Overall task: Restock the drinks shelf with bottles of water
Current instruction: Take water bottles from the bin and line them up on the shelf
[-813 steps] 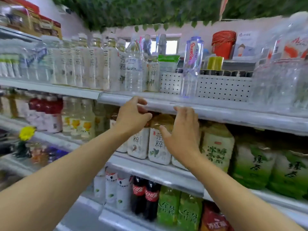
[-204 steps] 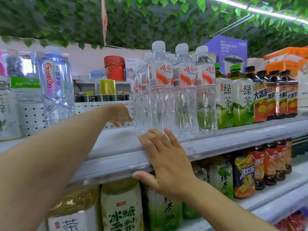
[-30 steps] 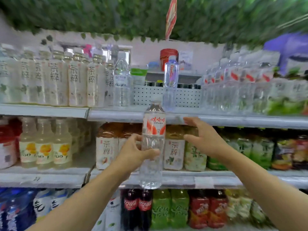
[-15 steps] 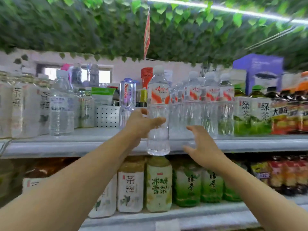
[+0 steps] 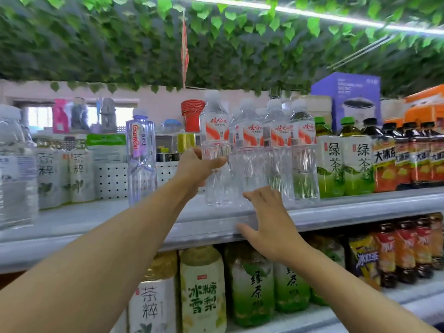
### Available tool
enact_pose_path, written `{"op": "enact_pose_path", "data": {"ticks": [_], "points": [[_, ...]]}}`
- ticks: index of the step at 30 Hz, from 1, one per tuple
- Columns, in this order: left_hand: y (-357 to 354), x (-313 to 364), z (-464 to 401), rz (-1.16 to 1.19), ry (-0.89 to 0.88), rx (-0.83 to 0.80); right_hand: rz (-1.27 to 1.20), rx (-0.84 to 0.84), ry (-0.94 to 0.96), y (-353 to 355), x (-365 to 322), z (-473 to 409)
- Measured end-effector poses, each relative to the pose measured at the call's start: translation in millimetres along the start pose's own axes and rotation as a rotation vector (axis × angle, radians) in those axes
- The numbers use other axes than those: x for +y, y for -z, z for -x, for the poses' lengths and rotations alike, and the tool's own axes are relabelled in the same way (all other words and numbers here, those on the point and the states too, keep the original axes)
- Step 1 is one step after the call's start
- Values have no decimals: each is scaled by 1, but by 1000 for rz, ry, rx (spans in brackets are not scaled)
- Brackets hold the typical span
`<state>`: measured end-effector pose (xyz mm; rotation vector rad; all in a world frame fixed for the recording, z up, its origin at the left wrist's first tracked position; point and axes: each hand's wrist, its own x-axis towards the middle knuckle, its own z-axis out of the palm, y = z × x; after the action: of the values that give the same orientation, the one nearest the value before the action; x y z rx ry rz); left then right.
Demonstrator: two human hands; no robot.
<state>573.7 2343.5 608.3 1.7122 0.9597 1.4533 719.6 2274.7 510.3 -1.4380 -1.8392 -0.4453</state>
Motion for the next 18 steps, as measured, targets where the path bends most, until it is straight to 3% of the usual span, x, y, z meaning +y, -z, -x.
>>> {"op": "enact_pose_path", "data": {"ticks": [12,18], "points": [[0,-15,-6,59,22,-113,71,13,-21,-7,-5,1],[7,-26,1,-71,28,-228,58,12,-53,-8,-9,1]]}}
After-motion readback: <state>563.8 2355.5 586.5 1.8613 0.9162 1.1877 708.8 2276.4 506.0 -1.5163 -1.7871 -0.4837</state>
